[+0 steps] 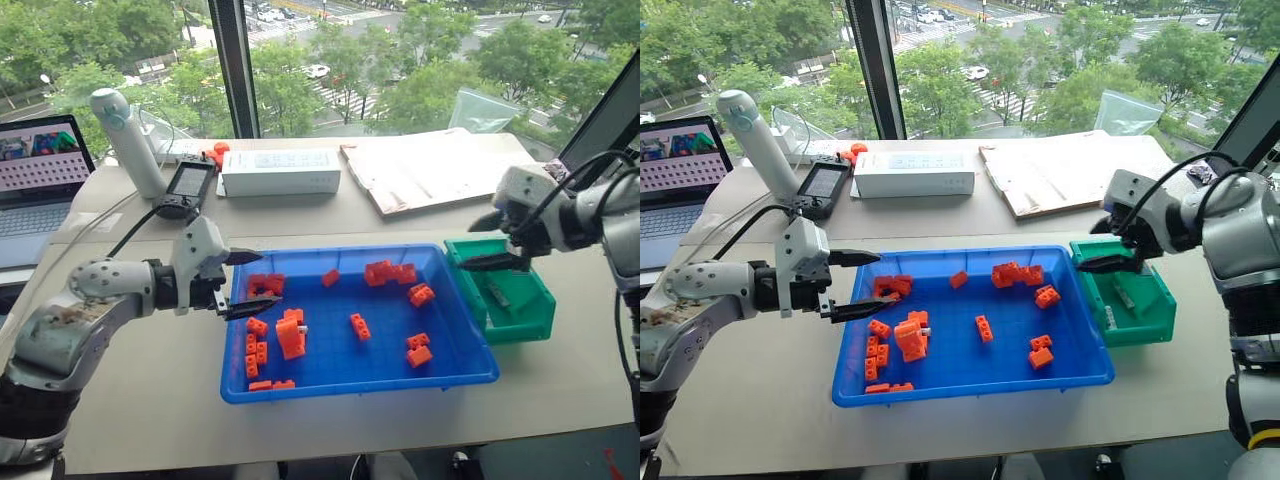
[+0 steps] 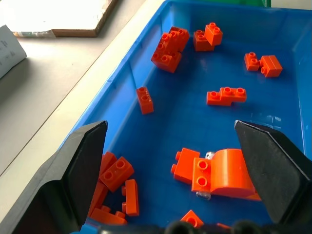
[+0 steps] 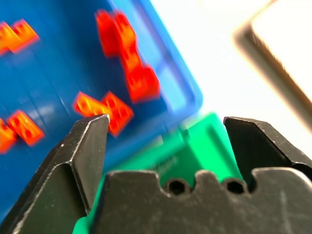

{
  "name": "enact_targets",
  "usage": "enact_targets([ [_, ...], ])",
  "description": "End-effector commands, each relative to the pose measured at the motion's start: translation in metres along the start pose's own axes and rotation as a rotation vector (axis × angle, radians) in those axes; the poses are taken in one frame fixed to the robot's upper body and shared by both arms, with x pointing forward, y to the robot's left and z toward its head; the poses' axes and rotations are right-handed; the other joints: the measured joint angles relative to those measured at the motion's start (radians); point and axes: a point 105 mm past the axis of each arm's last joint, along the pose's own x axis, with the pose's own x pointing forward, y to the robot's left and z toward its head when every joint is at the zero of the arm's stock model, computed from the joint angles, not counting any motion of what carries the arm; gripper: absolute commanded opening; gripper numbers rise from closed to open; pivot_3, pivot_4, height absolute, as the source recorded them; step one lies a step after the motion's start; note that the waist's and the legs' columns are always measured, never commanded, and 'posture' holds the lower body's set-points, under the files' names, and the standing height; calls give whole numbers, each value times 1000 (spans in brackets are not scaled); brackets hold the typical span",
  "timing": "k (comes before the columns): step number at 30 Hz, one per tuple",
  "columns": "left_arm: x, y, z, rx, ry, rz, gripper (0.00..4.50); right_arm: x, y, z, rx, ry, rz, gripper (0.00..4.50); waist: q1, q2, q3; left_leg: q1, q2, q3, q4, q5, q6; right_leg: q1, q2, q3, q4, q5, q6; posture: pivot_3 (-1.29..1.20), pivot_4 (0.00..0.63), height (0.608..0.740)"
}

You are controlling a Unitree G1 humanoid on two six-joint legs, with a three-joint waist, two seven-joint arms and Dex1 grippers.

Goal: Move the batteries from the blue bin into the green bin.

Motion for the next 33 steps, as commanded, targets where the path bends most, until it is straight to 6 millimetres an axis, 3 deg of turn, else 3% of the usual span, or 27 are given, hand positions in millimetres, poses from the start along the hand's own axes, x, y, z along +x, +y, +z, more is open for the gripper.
enact_targets([
  [1, -11, -5, 5, 41, 22, 18, 4500, 38, 42, 57, -166, -202, 196, 4250, 0, 0, 0, 0, 0, 0, 0, 0, 1, 0, 0, 0, 0, 0, 0, 0, 150, 740],
  [4, -20, -8, 1, 24, 50, 35, 4500, 77, 75, 68, -190, -266, 322, 4250, 6, 0, 0, -1, 0, 0, 1, 0, 1, 0, 0, -1, 0, 0, 0, 0, 150, 740],
  [7, -30, -11, -3, 10, 80, 49, 4500, 99, 95, 75, -156, -318, 391, 4250, 14, -1, 0, 0, 1, 0, 1, -1, -1, 0, 0, -2, 0, 0, 0, 0, 150, 740],
  [16, -51, -31, -8, -49, 82, 50, 4500, 132, 115, 73, -114, -330, 442, 4250, 20, -1, 0, 0, 4, 1, 2, -2, -3, -4, 0, -5, 0, 2, -2, 0, 150, 740],
  [22, -56, -33, -11, -59, 82, 87, 4500, 148, 126, 69, -55, -337, 478, 4250, 20, -1, -1, 0, 4, 1, 1, -2, -4, -4, 1, -5, 0, 1, -3, 0, 150, 740],
  [25, -58, -31, -12, -50, 87, 106, 4500, 155, 130, 64, -72, -319, 479, 3508, 19, -1, -1, 0, 5, 1, 1, -1, -4, -5, 2, -5, 0, 2, -3, 0, 150, 740],
  [31, -56, -27, -14, -55, 86, 120, 4500, 154, 129, 65, -89, -335, 477, 1515, 21, -1, -1, 0, 5, 1, 1, -2, -4, -5, 2, -5, 0, 2, -3, 0, 150, 740],
  [33, -54, -24, -16, -57, 87, 126, 4500, 152, 125, 66, -99, -344, 461, 1443, 21, -1, -1, 0, 5, 1, 1, -2, -4, -5, 2, -5, 0, 2, -3, 0, 150, 740],
])
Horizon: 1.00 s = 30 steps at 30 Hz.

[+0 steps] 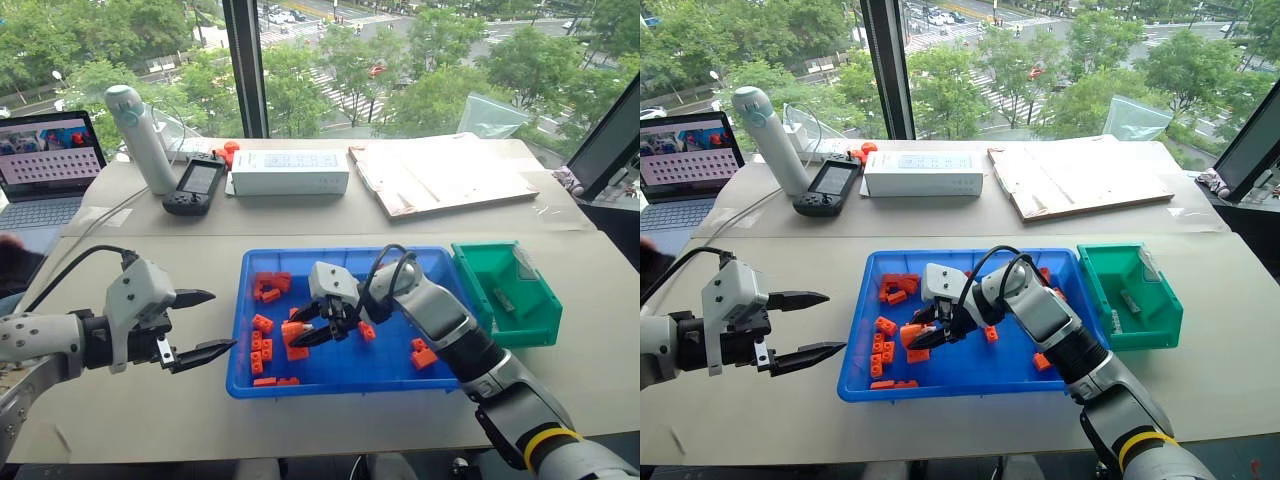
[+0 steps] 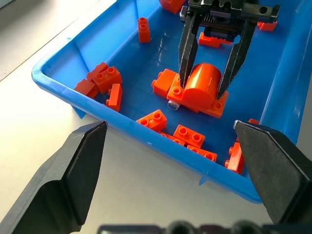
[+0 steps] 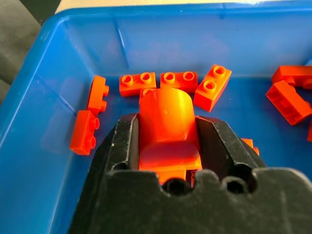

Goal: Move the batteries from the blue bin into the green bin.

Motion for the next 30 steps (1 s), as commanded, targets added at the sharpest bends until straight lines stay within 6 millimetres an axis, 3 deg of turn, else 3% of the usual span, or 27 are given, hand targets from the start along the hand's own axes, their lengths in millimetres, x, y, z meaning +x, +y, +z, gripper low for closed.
enact_targets([
  [1, 1, 6, 6, 40, -17, 25, 4500, -9, -6, 11, -54, -35, -27, 1443, 0, 0, 0, 0, 0, 0, 0, 0, 0, 0, 0, 0, 0, 0, 0, 0, 150, 740],
  [3, 2, 7, 6, 40, -19, 25, 4500, -20, -9, 18, -63, -54, -40, 1443, 0, 0, 0, 0, 0, 0, 0, 0, 0, 0, 0, 0, 0, 0, 0, 0, 150, 740],
  [6, 4, 9, 6, 42, -26, 21, 4500, -55, -18, 19, -80, -30, -84, 1443, 5, 0, 0, 0, 0, 1, 0, 0, 0, 0, 0, 0, 0, 0, 0, 0, 150, 740],
  [13, 10, 6, 6, 45, -40, 1, 4500, -103, -30, -11, -26, 126, -194, 1443, 1, 0, 0, 0, 0, 1, -1, 0, 0, -1, 0, 0, -1, -1, -2, 0, 150, 740],
  [15, 12, 6, 6, 47, -43, -4, 4500, -108, -33, -19, -40, 176, -221, 2453, -2, 0, 0, 0, 1, 2, -1, 0, 0, -3, 1, 2, 0, -1, -2, 0, 150, 740],
  [19, 12, 6, 6, 50, -44, -6, 4500, -95, -41, 3, -142, 117, -252, 3711, -6, 0, 0, 0, 1, 3, -1, 0, 0, -2, 1, 4, 0, -1, -2, 0, 150, 740],
  [21, 13, 7, 7, 52, -44, -6, 4500, -81, -33, 13, -165, 89, -196, 4330, -10, 0, 0, 0, 2, 3, -1, 0, 0, -2, 2, 4, 0, -1, -2, 0, 150, 740],
  [25, 11, 7, 7, 54, -40, 0, 4500, -51, -12, 14, -175, 74, -55, 4330, -10, 0, 0, 0, 2, 3, -1, 0, 0, 1, 2, 4, 1, -1, -2, 0, 150, 740],
  [30, 8, 5, 7, 52, -31, 14, 4500, -37, -10, -8, -150, 135, -33, 4330, -3, 0, 0, 0, 2, 3, 0, 0, 0, -1, 2, 3, 0, -1, -2, 0, 150, 740],
])
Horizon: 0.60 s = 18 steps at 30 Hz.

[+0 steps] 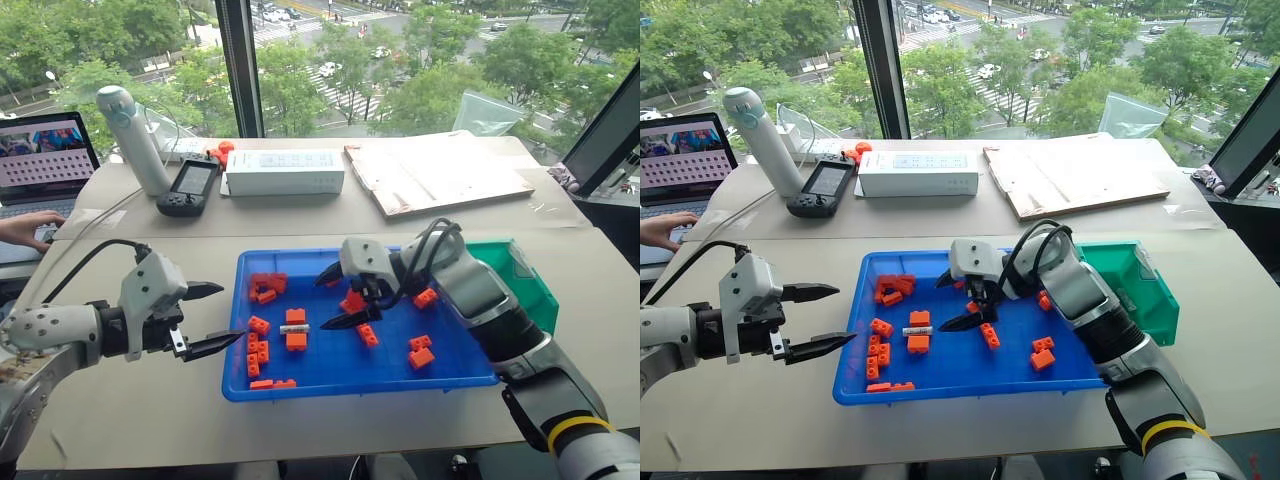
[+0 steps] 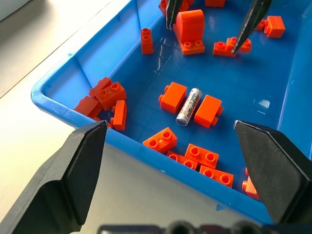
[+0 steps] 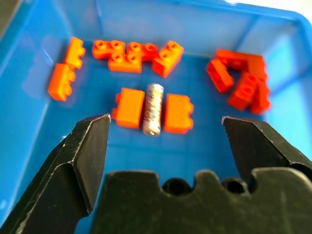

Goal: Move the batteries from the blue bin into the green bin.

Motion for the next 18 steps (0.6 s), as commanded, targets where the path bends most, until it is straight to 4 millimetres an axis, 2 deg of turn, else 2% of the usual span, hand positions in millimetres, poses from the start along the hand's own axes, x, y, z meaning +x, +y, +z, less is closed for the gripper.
enact_targets([
  [1, -5, -1, 8, 42, -8, 26, 4500, 5, 0, -14, -4, 51, -1, 4330, 2, 0, 0, 0, 0, 0, 0, 0, 0, 0, 0, 0, 0, 0, 0, 0, 150, 740],
  [4, -7, -3, 7, 40, -3, 33, 4500, 12, 2, -25, 24, 81, 11, 4330, 0, 0, 0, 0, 0, 0, 0, 0, -1, -1, 0, 0, 0, 1, -1, 0, 150, 740],
  [11, -9, -4, 7, 38, 0, 46, 4500, 31, -7, -25, 33, 66, -7, 4330, -9, 0, 0, 0, 1, 1, -1, 0, -1, -2, 0, 1, 0, 1, -1, 0, 150, 740],
  [12, -9, -4, 7, 38, 1, 48, 4500, 34, -7, -25, 35, 65, -4, 3937, -9, 0, 0, 0, 1, 1, -1, 0, -1, -2, 0, 1, 0, 0, -1, 0, 150, 740],
  [14, -9, -4, 7, 37, 2, 53, 4500, 39, -6, -25, 37, 65, 9, 3602, -8, 0, 0, 0, 1, 1, -1, 0, -1, -1, 1, 0, 0, 1, -1, 0, 150, 740],
  [18, -10, -4, 7, 36, 3, 58, 4500, 44, -4, -26, 44, 62, 24, 2264, -9, 0, 0, 0, 1, 1, -1, 0, -1, -1, 1, 0, 1, 1, -1, 0, 150, 740],
])
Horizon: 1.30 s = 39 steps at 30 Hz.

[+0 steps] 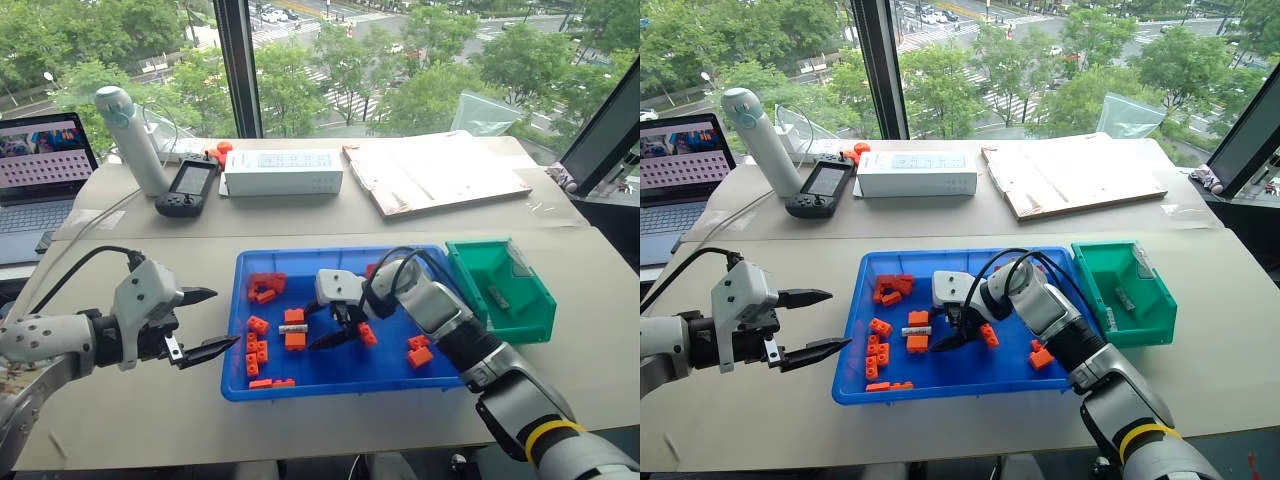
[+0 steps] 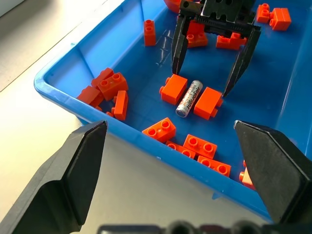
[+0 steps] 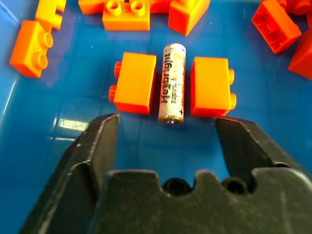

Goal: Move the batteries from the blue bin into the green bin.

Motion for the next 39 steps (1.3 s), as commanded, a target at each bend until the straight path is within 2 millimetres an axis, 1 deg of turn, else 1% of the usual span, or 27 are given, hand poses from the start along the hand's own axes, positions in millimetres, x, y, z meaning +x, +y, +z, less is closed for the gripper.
enact_targets([
  [1, -4, -1, 10, 42, -24, 18, 4500, 2, -1, 1, -20, 10, 8, 1989, 0, 0, 0, 0, 0, 0, 0, 0, 0, 0, 0, 0, 0, 0, 0, 0, 150, 740],
  [4, -4, 0, 10, 43, -23, 21, 4500, 3, -2, 0, -21, 6, 2, 795, 0, 0, 0, 0, 0, 0, 0, 0, 0, 0, 0, 0, 0, 0, 0, 0, 150, 740],
  [5, -4, 0, 10, 44, -23, 22, 4500, 2, -2, 0, -21, 6, 0, 483, 0, 0, 0, 0, 0, 0, 0, 0, 0, 0, 0, 0, 0, 0, 0, 0, 150, 740],
  [6, -4, 0, 11, 45, -23, 22, 4500, 1, -2, 0, -21, 5, -2, 262, -1, 0, 0, 0, 0, 0, 0, 0, 0, 0, 0, 0, 0, 0, 0, 0, 150, 740],
  [10, -4, 0, 11, 46, -24, 21, 4500, -10, -5, 4, -26, -11, -14, 249, 0, 0, 0, 0, 0, 0, 0, 0, 0, 0, 0, 0, 0, 0, 0, 0, 150, 740],
  [12, -3, 1, 11, 46, -26, 19, 4500, -23, -8, 9, -34, -20, -22, 249, 1, 0, 0, 0, 0, 0, 0, 0, 0, 0, 0, 0, 0, 0, 0, 0, 150, 740],
  [16, -1, 1, 14, 43, -51, 6, 4500, -64, -20, 26, -39, -94, -95, 249, 3, 0, 0, 0, 0, 0, 0, 0, 0, 0, 0, 0, 0, 0, 0, 0, 150, 740],
  [17, 0, 0, 14, 43, -55, 2, 4500, -71, -21, 29, -35, -108, -108, 249, 3, 0, 0, 0, 0, 0, 0, 0, 0, -1, 0, 0, 0, 0, 0, 0, 150, 740],
  [18, 3, 0, 16, 37, -73, -10, 4500, -88, -23, 26, -26, -105, -132, 249, 2, 0, 0, 0, 0, 0, 0, 0, 0, -1, 0, 0, 0, 0, 0, 0, 150, 740],
  [21, 8, -2, 21, 27, -113, -33, 4500, -121, -24, 19, 18, -99, -193, 249, 8, 0, 0, 0, 0, 0, 0, 0, 0, 0, 0, 0, 0, 0, 0, 0, 150, 740],
  [22, 10, -1, 24, 27, -133, -42, 4500, -137, -26, 17, 49, -99, -226, 249, 12, 0, 0, 0, 0, 0, 0, 0, 0, 0, 0, 0, -1, 0, 0, 0, 150, 740],
  [23, 12, -1, 27, 26, -148, -48, 4500, -149, -26, 16, 68, -100, -249, 249, 15, 0, 0, 0, 0, 0, 0, 0, 0, 0, 0, 1, -1, 0, 0, 0, 150, 740],
  [24, 14, 0, 31, 18, -173, -63, 4500, -166, -27, 13, 110, -99, -285, 249, 17, 0, 0, 0, 0, 0, 0, 0, 0, 0, 0, 1, -1, 0, 0, 0, 150, 740],
  [26, 19, 1, 39, 13, -214, -80, 4500, -194, -28, 6, 157, -75, -357, 249, 20, 0, 0, 0, 0, 0, 1, 0, 0, 0, 0, 1, -1, 0, 0, 0, 150, 740],
  [27, 21, 2, 43, 14, -234, -87, 4500, -210, -27, 0, 181, -51, -408, 249, 20, 0, 0, -1, -1, 0, 1, 0, 0, 1, 0, 1, 0, 0, 0, 0, 150, 740],
  [28, 25, 2, 50, 18, -270, -103, 4500, -233, -24, -12, 224, 0, -476, 249, 20, 0, 0, 0, -1, 0, 1, 0, 0, 1, 0, 1, -1, 0, 0, 0, 150, 740],
  [29, 28, 2, 55, 20, -294, -115, 4500, -249, -21, -19, 254, 34, -521, 249, 25, 1, 1, 0, -1, 0, 2, 0, 0, 3, 0, 1, -1, 0, 0, 0, 150, 740],
  [30, 30, 2, 58, 21, -309, -124, 4500, -258, -18, -23, 273, 55, -546, 249, 27, 1, 0, -1, -2, 0, 1, 0, 1, 6, 0, 1, -1, 0, 1, 0, 150, 740],
  [31, 34, 4, 61, 25, -319, -118, 4500, -268, -11, -33, 304, 102, -573, 249, 25, 1, 0, 0, -2, 0, 2, 0, 1, 6, 0, 1, -1, 0, 1, 0, 150, 740],
  [33, 40, 8, 64, 27, -326, -108, 4500, -279, 2, -46, 365, 166, -591, 249, 25, 0, 0, 0, -2, 0, 2, 0, 2, 7, 0, 2, -2, 0, 2, 0, 150, 740],
  [35, 46, 15, 67, 45, -333, -67, 4500, -285, 14, -60, 411, 223, -622, 249, 19, 0, 0, 1, -1, 0, 2, -1, 2, 8, 0, 2, -2, 0, 2, 0, 150, 740],
  [39, 50, 25, 74, 49, -373, -7, 4500, -288, 27, -77, 466, 266, -664, 249, 9, 0, 0, 2, -2, 0, 2, 3, 9, 8, 1, 6, -1, 0, 2, 0, 150, 740],
])
